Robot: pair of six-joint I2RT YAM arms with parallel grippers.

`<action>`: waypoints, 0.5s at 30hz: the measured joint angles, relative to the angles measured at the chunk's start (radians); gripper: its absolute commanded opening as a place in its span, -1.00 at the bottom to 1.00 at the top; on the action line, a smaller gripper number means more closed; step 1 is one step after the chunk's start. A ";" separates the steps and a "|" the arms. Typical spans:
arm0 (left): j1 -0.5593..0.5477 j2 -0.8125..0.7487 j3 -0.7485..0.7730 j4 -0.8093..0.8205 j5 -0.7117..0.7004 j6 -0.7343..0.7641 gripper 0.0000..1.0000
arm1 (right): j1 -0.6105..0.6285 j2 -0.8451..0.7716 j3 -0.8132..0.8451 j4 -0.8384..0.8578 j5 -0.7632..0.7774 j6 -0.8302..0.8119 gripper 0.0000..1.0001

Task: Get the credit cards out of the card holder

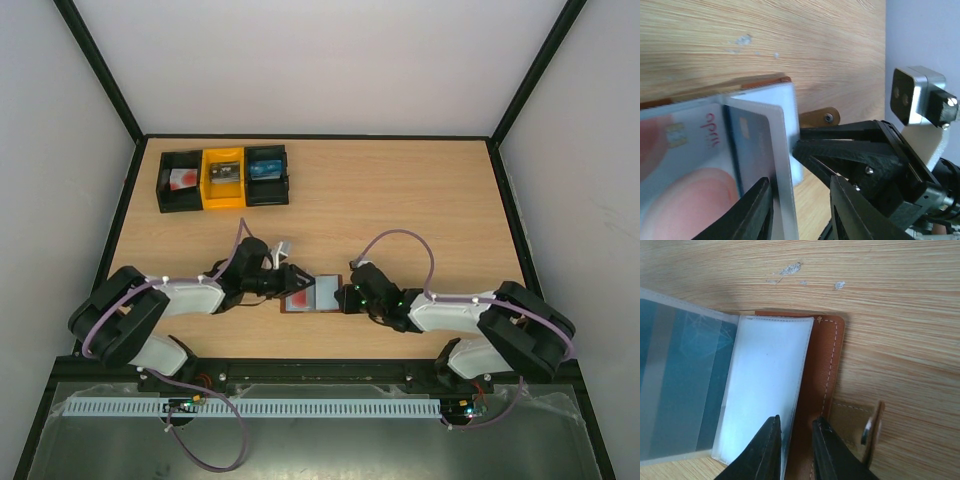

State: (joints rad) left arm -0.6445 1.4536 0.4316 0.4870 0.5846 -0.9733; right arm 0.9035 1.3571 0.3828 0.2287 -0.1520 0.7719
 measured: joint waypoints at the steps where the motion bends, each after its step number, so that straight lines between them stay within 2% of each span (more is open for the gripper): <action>1: -0.010 0.000 0.000 0.009 0.000 -0.007 -0.33 | 0.000 -0.002 -0.001 0.000 0.000 0.000 -0.64; 15: -0.058 0.040 0.011 0.089 0.000 -0.049 -0.31 | 0.000 -0.111 -0.010 -0.055 0.033 0.014 -0.60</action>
State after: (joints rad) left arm -0.7025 1.4940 0.4431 0.5758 0.5842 -1.0222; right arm 0.9035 1.2457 0.3725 0.1741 -0.1188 0.7856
